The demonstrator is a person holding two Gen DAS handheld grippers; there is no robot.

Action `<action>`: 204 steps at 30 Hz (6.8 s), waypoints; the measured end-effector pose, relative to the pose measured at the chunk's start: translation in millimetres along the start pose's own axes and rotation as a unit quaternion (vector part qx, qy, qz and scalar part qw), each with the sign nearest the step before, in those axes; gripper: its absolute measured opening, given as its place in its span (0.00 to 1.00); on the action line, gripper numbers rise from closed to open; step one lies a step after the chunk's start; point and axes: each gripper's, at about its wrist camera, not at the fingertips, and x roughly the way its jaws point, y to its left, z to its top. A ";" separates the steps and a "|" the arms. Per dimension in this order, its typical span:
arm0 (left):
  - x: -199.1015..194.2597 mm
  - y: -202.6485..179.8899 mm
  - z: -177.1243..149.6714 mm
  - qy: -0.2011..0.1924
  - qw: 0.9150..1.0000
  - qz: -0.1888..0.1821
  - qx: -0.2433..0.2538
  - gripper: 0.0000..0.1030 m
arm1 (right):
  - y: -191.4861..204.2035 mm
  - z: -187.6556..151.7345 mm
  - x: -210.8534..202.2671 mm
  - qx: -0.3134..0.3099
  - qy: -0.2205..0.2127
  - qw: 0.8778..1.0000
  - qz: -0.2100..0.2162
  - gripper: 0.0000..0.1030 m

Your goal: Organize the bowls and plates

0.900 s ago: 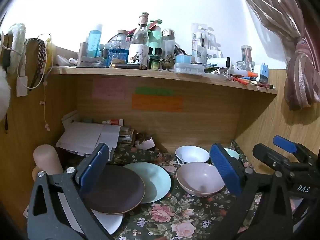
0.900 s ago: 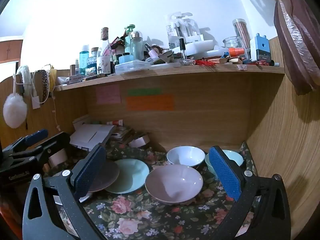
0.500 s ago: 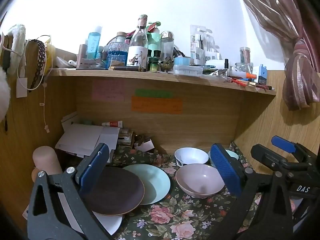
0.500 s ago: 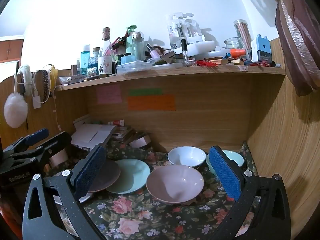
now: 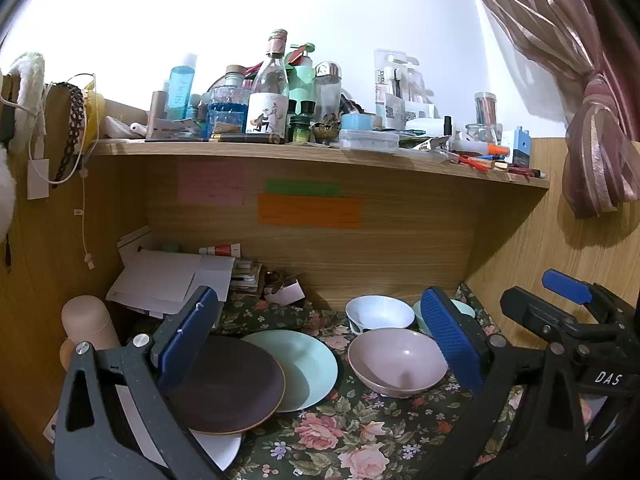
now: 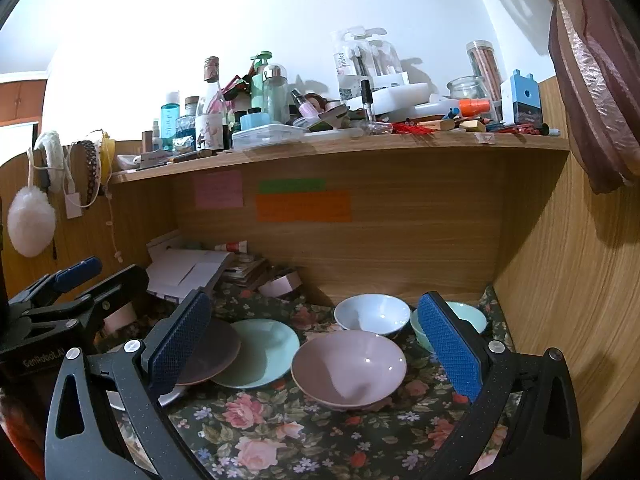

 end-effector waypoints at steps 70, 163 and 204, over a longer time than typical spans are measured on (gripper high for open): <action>19.8 11.8 -17.7 0.024 1.000 0.003 -0.001 1.00 | 7.5 -2.7 24.8 -0.008 0.025 1.000 0.011 1.00; 124.5 192.8 -124.6 0.308 0.938 0.074 -0.144 0.37 | 95.8 -91.2 263.1 -0.016 0.340 0.924 0.174 0.31; 56.0 95.4 -120.1 0.287 0.953 0.022 -0.098 0.36 | 23.8 -100.7 132.6 0.043 0.295 0.945 0.134 0.31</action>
